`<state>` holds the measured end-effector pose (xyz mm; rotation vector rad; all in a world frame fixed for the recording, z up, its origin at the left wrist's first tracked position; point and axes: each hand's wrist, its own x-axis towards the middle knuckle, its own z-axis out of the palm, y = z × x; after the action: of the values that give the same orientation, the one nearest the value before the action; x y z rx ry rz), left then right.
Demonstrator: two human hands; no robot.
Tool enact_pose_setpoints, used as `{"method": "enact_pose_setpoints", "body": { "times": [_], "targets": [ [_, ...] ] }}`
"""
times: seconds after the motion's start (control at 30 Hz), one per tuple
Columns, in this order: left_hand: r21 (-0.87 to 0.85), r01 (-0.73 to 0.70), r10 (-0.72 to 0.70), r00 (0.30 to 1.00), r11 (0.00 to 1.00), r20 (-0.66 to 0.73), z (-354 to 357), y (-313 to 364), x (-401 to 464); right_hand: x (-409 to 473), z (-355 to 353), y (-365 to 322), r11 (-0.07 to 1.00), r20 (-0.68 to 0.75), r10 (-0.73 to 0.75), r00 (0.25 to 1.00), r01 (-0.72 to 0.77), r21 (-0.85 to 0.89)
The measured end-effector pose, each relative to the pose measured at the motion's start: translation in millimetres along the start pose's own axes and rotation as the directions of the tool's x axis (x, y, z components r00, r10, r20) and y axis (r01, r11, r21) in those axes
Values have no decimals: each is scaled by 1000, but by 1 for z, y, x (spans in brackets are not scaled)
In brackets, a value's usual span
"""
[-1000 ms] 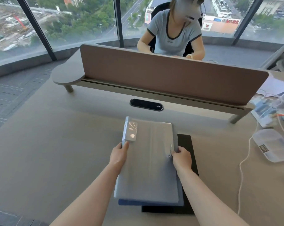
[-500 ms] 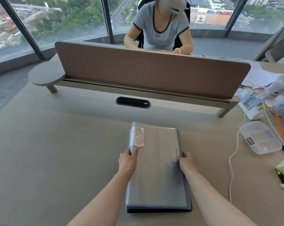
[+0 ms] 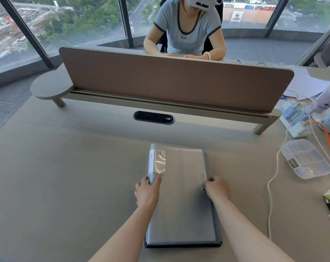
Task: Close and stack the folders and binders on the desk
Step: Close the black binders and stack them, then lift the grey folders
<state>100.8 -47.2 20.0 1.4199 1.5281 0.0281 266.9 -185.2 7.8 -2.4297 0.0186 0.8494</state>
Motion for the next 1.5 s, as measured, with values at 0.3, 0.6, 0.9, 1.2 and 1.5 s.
{"method": "enact_pose_setpoints", "body": {
  "times": [0.3,0.6,0.9,1.2,1.5],
  "targets": [
    [-130,133,-103,971,983,215,-17,3,9,2,-11,-10,987,23,152,988,-153,45],
    [-240,232,-153,939,943,308,-26,6,18,6,-15,-9,955,92,209,974,-223,198],
    [-298,231,-146,948,926,282,-39,0,9,-16,-1,1,985,106,80,991,-95,145],
    [-337,173,-115,976,926,185,-118,-8,26,-45,47,-47,983,116,-118,986,99,157],
    [-370,101,-57,990,924,127,-245,-13,94,-80,141,-150,971,135,-228,964,215,103]
  ]
}}
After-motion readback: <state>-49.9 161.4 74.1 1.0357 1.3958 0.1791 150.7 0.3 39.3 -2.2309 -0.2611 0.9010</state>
